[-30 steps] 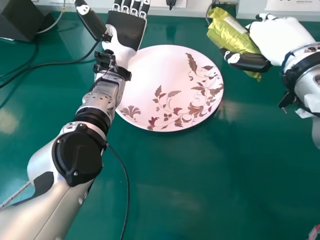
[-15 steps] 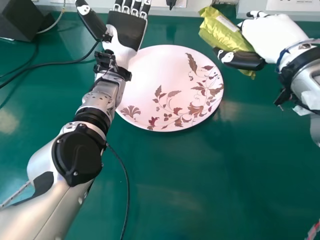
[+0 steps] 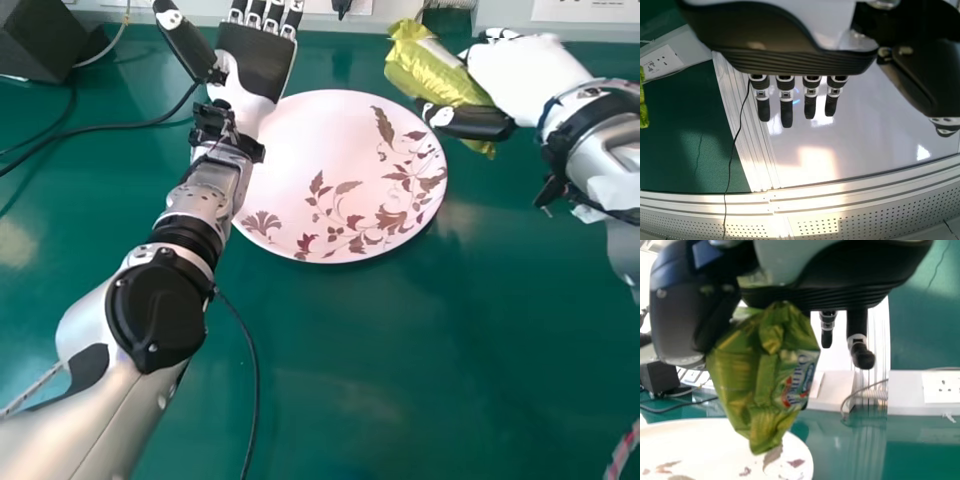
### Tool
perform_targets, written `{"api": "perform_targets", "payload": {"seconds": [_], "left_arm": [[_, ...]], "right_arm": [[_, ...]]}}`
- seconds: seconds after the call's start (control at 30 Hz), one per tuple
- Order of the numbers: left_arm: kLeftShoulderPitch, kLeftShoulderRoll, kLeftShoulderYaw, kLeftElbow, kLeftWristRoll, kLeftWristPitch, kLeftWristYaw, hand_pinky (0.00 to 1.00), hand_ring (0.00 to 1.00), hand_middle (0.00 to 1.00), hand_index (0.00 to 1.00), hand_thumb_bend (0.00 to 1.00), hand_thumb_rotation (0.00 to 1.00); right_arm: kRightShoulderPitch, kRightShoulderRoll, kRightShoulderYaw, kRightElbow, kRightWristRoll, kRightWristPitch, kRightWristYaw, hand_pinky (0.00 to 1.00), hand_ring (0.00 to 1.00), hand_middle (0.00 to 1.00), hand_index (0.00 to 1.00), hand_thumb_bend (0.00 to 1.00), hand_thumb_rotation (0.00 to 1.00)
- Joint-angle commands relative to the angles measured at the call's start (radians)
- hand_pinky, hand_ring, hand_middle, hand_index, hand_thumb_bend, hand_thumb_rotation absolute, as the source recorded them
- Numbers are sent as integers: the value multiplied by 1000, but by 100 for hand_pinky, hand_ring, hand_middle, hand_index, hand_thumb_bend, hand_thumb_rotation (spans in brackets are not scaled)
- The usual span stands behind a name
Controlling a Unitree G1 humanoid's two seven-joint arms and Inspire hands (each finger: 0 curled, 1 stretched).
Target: Pick up biscuit and place it in the plate
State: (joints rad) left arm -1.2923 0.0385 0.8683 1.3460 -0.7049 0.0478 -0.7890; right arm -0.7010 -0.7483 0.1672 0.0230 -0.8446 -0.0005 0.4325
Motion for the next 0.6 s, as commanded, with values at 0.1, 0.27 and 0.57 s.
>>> {"api": "perform_targets", "payload": {"seconds": [0.1, 0.27, 0.57], "left_arm": [[-4, -12, -10, -1, 3, 2, -13, 90, 90, 98, 100, 100, 38], [-7, -17, -11, -2, 4, -4, -7, 89, 90, 98, 100, 100, 38], [-12, -24, -15, -4, 6, -5, -22, 90, 90, 98, 100, 100, 38]], "right_arm": [[-22, 8, 10, 13, 6, -17, -28, 8, 11, 14, 47, 51, 5], [-33, 17, 22, 26, 3, -18, -29, 7, 11, 14, 47, 51, 5], [-50, 37, 41, 50, 6, -29, -42, 4, 9, 14, 47, 52, 5]]}}
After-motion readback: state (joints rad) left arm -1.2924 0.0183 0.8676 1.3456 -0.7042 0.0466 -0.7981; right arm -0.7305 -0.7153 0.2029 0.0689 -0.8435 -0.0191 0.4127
